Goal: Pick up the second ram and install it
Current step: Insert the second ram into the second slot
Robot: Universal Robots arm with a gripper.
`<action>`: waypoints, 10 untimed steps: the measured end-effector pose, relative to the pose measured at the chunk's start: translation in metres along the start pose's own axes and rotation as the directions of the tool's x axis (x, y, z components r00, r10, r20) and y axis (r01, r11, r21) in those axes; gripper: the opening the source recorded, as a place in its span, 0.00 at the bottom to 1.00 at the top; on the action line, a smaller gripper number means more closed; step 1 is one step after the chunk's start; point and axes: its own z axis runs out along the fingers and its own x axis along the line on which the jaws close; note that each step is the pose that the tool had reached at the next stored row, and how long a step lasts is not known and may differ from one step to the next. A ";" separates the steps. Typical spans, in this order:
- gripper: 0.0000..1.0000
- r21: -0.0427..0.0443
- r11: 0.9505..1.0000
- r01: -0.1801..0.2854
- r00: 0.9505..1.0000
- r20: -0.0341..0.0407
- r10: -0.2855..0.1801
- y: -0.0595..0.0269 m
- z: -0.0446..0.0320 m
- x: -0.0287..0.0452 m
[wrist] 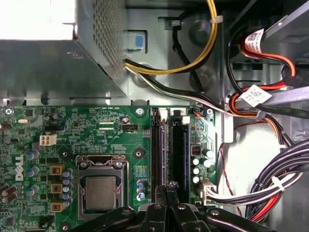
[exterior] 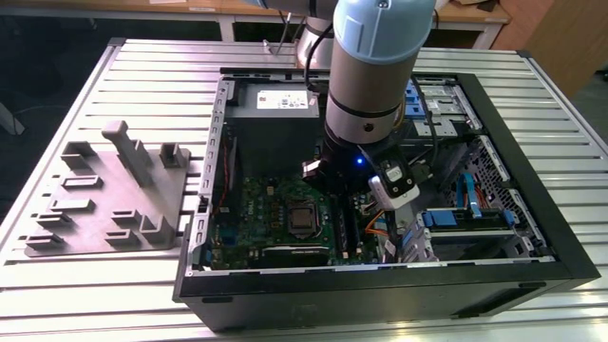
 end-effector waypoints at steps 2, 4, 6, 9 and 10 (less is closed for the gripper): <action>0.11 0.000 1.000 -0.003 1.000 0.000 0.003 0.0000 0.0000 0.0000; 0.11 0.000 1.000 -0.003 1.000 0.000 0.003 0.0000 0.0004 0.0000; 0.11 0.000 1.000 -0.003 1.000 0.000 0.003 0.0000 0.0014 0.0002; 0.11 0.000 1.000 -0.003 1.000 0.000 0.003 -0.0001 0.0028 0.0004; 0.11 0.000 1.000 -0.003 1.000 0.000 0.003 -0.0001 0.0037 0.0004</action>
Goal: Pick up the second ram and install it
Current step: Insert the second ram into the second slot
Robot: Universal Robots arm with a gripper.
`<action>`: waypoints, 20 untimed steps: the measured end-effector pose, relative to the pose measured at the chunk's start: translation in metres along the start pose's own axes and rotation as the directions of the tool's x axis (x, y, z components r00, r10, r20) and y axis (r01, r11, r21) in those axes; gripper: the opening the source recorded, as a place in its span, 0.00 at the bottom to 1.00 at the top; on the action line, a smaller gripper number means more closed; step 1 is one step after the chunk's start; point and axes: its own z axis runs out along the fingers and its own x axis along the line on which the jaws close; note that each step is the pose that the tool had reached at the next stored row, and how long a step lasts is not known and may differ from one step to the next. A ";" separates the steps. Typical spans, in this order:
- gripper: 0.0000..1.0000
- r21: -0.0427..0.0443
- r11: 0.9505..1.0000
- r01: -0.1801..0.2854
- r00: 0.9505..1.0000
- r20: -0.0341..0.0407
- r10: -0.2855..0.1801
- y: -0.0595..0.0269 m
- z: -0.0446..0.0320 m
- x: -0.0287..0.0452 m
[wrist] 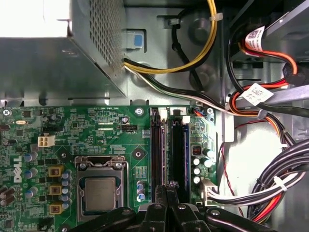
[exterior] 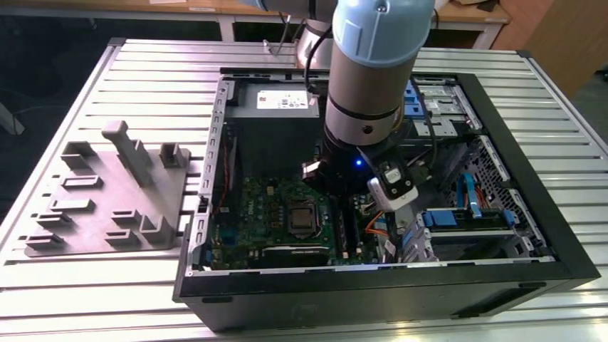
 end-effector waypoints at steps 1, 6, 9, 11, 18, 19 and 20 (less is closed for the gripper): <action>0.11 0.000 1.000 0.000 1.000 0.000 0.000 0.0000 0.0009 0.0000; 0.11 0.000 1.000 0.000 1.000 0.000 0.000 -0.0001 0.0036 0.0002; 0.11 0.000 1.000 0.000 1.000 0.000 0.000 -0.0001 0.0054 0.0002; 0.11 0.000 1.000 0.000 1.000 0.000 0.000 -0.0002 0.0059 0.0003; 0.11 0.000 1.000 0.000 1.000 0.000 0.000 -0.0003 0.0071 0.0003; 0.11 0.000 1.000 0.000 1.000 0.000 0.000 -0.0003 0.0072 0.0003; 0.11 0.000 1.000 0.000 1.000 0.000 0.000 -0.0002 0.0073 0.0003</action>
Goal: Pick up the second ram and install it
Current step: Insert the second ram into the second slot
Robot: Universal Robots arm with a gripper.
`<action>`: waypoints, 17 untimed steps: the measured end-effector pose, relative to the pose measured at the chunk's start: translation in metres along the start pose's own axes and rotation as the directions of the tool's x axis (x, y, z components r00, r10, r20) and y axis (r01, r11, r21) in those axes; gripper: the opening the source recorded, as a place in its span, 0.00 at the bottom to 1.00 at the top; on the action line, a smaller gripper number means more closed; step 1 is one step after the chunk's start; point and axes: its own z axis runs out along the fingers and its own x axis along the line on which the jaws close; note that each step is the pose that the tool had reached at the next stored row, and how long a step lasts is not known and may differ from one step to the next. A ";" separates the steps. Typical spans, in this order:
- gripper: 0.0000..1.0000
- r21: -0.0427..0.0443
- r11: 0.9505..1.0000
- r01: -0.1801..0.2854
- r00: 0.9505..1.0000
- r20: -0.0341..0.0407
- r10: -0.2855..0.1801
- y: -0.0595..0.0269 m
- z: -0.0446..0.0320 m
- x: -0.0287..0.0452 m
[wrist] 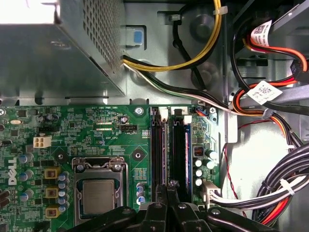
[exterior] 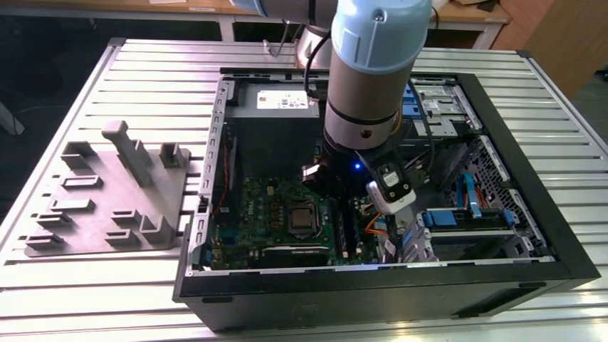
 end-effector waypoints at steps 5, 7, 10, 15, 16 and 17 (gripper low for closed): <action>0.18 -0.002 1.000 0.000 1.000 0.001 0.000 0.0002 0.0008 0.0000; 0.18 0.000 1.000 0.000 1.000 0.000 0.000 0.0000 0.0001 0.0000; 0.25 0.000 1.000 0.000 1.000 0.000 0.000 0.0000 -0.0001 0.0000; 0.25 0.000 1.000 0.000 1.000 0.000 0.000 0.0004 -0.0134 -0.0005; 0.25 0.000 1.000 0.000 1.000 0.000 0.000 0.0005 -0.0167 -0.0006; 0.25 0.000 1.000 0.000 1.000 0.000 0.000 0.0006 -0.0197 -0.0008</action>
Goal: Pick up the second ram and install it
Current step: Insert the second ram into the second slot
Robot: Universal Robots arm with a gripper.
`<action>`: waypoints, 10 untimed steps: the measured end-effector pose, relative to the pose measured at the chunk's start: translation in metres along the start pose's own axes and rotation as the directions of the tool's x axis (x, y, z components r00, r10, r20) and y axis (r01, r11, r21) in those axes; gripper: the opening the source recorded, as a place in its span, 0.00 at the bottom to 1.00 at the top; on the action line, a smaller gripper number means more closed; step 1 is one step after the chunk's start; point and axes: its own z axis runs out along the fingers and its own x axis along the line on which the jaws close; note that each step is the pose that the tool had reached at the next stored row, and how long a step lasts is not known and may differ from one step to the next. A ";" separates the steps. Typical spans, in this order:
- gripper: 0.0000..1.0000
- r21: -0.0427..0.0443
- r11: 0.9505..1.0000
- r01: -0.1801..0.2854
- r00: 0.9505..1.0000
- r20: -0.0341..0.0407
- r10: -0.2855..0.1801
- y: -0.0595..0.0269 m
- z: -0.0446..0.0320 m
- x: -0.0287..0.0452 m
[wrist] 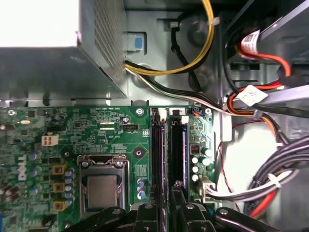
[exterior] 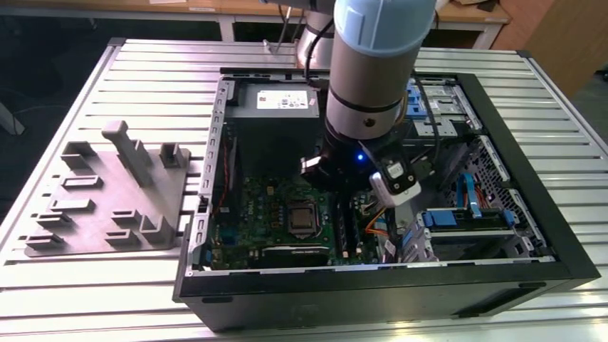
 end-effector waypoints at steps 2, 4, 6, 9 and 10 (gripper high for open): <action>0.25 0.000 1.000 0.000 1.000 0.000 0.000 0.0001 -0.0052 -0.0002; 0.25 0.000 1.000 0.000 1.000 0.000 0.000 0.0002 -0.0083 -0.0003; 0.25 0.000 1.000 0.000 1.000 0.000 0.000 0.0002 -0.0086 -0.0003; 0.25 0.000 1.000 0.000 1.000 0.000 0.000 0.0002 -0.0086 -0.0003; 0.25 0.000 1.000 0.000 1.000 0.000 0.000 0.0002 -0.0087 -0.0003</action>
